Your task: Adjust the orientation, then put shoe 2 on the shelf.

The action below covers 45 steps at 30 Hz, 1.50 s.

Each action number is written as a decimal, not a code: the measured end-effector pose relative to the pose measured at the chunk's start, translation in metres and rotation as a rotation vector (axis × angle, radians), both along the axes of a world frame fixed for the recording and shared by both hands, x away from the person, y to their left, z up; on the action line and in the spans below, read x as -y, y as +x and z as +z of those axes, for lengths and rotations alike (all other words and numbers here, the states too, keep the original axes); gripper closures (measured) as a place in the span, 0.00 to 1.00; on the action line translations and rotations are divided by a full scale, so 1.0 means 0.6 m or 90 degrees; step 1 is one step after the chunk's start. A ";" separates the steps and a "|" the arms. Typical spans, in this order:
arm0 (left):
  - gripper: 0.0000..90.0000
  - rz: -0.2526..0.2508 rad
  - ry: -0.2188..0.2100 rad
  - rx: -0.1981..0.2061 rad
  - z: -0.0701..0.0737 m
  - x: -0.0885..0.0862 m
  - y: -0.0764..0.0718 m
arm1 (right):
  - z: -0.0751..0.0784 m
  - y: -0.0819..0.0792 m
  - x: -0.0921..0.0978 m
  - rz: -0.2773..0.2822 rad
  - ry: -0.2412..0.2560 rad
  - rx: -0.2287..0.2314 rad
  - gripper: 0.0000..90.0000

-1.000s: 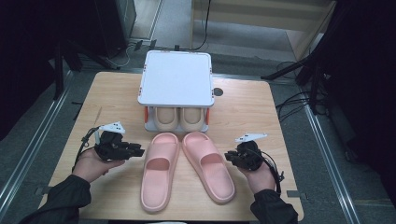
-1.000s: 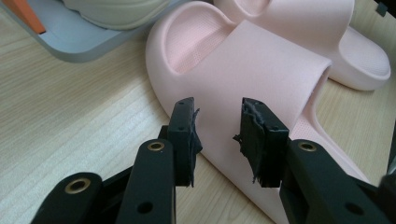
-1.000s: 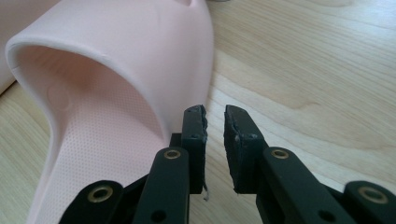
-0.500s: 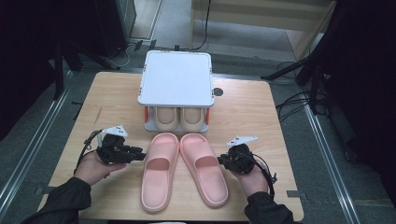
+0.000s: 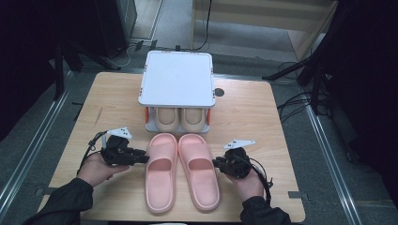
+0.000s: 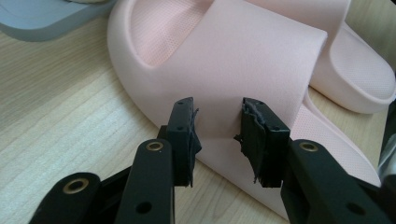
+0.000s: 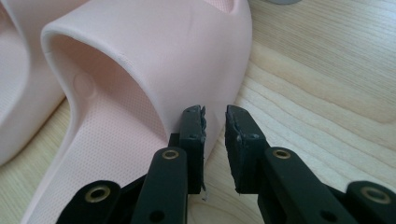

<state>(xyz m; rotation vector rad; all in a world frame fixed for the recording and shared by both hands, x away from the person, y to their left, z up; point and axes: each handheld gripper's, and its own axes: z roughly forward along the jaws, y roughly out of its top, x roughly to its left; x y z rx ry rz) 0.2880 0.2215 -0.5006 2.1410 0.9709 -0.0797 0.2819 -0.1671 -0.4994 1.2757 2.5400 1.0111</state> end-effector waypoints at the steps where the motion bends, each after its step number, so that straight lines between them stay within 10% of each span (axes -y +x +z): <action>1: 0.72 0.000 0.000 0.000 0.000 0.000 0.000 | 0.000 0.000 0.000 0.000 0.000 0.000 0.86; 18: 0.70 -0.013 -0.002 -0.005 0.001 0.002 -0.004 | -0.010 -0.006 -0.018 0.010 0.009 0.005 0.84; 29: 0.67 0.021 -0.020 0.007 0.017 -0.015 0.002 | 0.038 -0.027 0.004 0.019 0.105 0.097 0.72; 45: 0.60 0.047 -0.015 0.014 0.030 -0.026 0.004 | 0.059 -0.095 -0.039 0.069 0.151 0.125 0.53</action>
